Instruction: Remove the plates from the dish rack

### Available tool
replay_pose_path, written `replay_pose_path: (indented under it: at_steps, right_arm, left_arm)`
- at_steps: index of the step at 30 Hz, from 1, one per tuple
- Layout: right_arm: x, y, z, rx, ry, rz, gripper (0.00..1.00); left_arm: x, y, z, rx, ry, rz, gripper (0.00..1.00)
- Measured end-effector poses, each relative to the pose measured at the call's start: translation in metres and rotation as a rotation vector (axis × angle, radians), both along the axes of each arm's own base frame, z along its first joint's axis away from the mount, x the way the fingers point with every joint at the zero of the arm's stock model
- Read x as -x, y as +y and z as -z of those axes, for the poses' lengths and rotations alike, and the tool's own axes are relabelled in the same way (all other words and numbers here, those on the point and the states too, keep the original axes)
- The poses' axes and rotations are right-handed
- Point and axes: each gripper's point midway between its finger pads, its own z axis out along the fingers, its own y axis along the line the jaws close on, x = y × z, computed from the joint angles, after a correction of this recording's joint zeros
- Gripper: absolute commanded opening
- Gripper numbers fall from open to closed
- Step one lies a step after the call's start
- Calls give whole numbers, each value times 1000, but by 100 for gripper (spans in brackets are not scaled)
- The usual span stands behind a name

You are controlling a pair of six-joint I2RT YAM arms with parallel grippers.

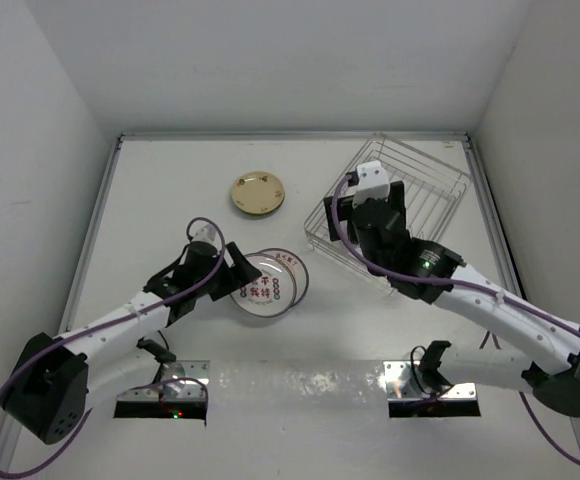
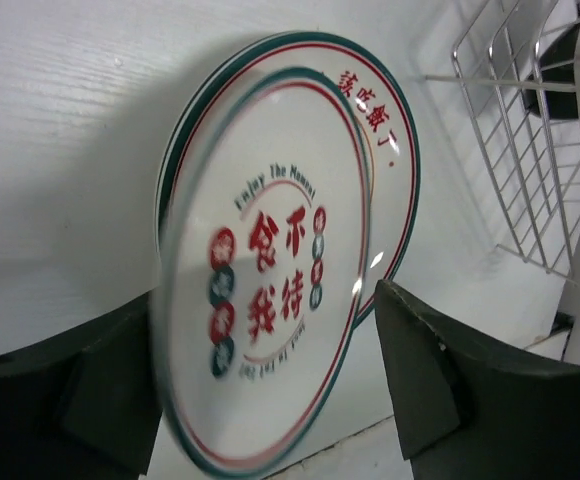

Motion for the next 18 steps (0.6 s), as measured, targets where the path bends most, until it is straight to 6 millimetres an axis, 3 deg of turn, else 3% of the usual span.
replay_pose_path:
  at_steps: [3,10,18]
  right_arm:
    - [-19,-19,17,31,63,85,99]
    - [-75,-48,59,-11,249,239,99]
    - [-109,-47,101,-127,366,376,99]
  left_arm:
    - [-1,-1,8,-14,28,0,100]
    - [-3,-3,20,-51,75,8,100]
    - [-16,-15,12,-95,56,81,100]
